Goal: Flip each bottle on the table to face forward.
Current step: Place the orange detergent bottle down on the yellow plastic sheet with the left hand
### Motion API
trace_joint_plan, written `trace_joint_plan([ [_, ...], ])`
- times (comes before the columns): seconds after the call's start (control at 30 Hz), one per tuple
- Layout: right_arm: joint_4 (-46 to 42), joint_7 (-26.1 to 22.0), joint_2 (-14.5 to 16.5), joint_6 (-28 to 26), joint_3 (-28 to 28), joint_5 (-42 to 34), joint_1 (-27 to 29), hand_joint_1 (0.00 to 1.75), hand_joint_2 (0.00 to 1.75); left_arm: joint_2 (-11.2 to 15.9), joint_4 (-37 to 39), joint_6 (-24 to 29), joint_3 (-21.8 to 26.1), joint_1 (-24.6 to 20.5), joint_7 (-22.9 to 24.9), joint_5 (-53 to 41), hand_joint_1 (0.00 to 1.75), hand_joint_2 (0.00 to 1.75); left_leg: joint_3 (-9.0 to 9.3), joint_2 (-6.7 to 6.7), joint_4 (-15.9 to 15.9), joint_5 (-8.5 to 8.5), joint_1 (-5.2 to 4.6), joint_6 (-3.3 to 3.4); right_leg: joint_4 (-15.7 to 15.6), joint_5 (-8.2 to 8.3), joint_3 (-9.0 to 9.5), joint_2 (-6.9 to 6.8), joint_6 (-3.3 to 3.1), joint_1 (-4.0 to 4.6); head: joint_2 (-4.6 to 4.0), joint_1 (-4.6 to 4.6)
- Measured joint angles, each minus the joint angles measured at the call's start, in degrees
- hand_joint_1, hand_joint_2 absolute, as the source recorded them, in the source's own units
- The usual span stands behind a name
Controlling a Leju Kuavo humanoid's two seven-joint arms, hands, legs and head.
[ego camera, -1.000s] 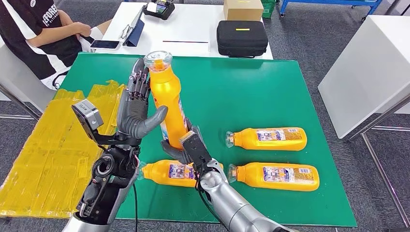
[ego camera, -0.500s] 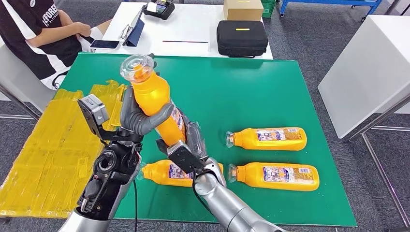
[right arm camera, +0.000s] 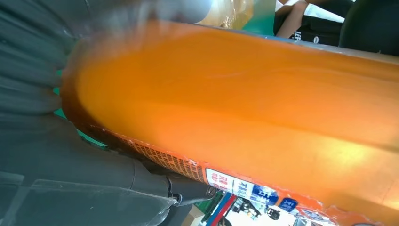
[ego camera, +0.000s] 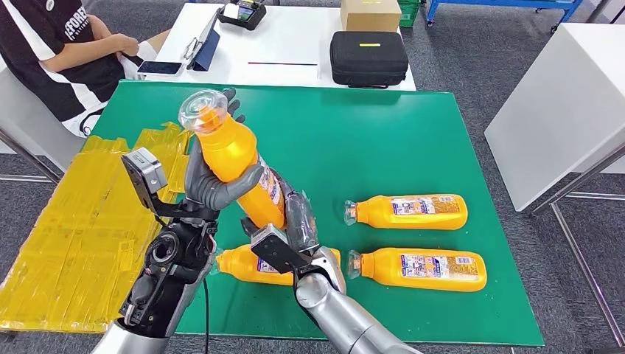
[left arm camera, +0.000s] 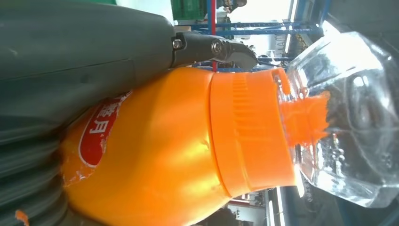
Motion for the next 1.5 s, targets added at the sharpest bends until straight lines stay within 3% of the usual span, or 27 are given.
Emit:
trace_joint_plan([
  [0.53,0.1,-0.3,1.3,0.3,2.1,1.2,1.0,1.75,1.75,1.7,-6.3,1.4,2.8,5.9,-1.5,3.5,1.75,1.75,-0.02,-0.01,0.0,-0.01,0.00,0.00,0.0,-0.05,0.02,-0.01,0.00,0.00,0.00,0.01],
  [0.7,0.0,-0.9,0.9,0.2,2.3,1.0,1.5,1.75,1.75,2.6,-6.7,-2.4,2.6,6.5,-1.1,2.6,1.75,1.75,-0.01,-0.02,0.0,0.00,0.00,0.00,0.0,-0.05,0.01,-0.02,0.00,0.00,0.00,0.01],
  [0.73,-0.3,-0.9,0.6,0.2,2.3,1.0,1.7,1.40,1.75,2.7,-6.7,-3.3,2.5,6.4,-0.9,2.0,1.75,1.75,-0.01,-0.02,0.0,0.00,0.00,0.00,0.0,-0.05,0.00,-0.02,0.00,0.00,0.00,0.01],
  [0.83,-2.2,-0.9,-0.6,0.5,2.0,0.9,2.6,0.09,1.75,3.1,-6.3,-5.9,2.2,5.6,-0.1,0.3,1.75,1.75,-0.02,-0.02,0.0,0.00,0.00,0.00,0.0,-0.04,0.00,-0.02,0.00,0.00,0.00,0.02],
  [0.87,-3.2,-0.8,-1.0,0.6,1.8,0.8,3.0,0.00,1.75,3.3,-6.1,-7.0,2.0,5.1,0.2,-0.4,1.75,1.75,-0.01,-0.03,0.0,0.00,0.00,0.00,0.0,-0.04,0.00,-0.02,0.00,0.00,0.00,0.01],
  [1.0,-8.8,0.2,-3.2,1.9,1.0,0.6,4.9,0.00,1.75,4.0,-4.0,-10.6,1.6,3.1,1.4,-2.9,1.75,1.75,-0.01,-0.02,0.0,0.00,0.00,0.00,0.0,-0.03,0.00,-0.01,0.01,0.00,0.00,0.01],
  [1.13,-16.5,1.9,-5.2,2.9,-0.4,0.4,7.3,0.00,1.75,4.6,-1.8,-9.2,2.4,1.4,1.9,-5.1,1.75,1.75,0.00,-0.01,0.0,0.00,0.00,0.00,0.0,-0.01,-0.03,0.00,0.01,0.00,0.00,-0.01],
  [1.33,-31.0,4.3,-8.3,6.2,-4.0,-0.8,12.9,0.00,1.75,5.6,-0.5,3.3,6.1,-0.1,1.1,-14.5,1.75,1.75,-0.01,-0.01,0.0,-0.01,0.00,0.00,0.0,-0.02,-0.04,0.00,0.00,0.00,0.00,0.01],
  [1.5,-41.0,4.4,-9.7,7.3,-6.7,-0.9,17.1,0.00,1.75,5.9,0.1,18.7,9.0,-0.8,0.8,-27.7,1.75,1.75,-0.02,-0.01,0.0,-0.02,0.00,0.00,0.0,-0.03,-0.04,0.00,-0.01,0.00,0.00,0.00],
])
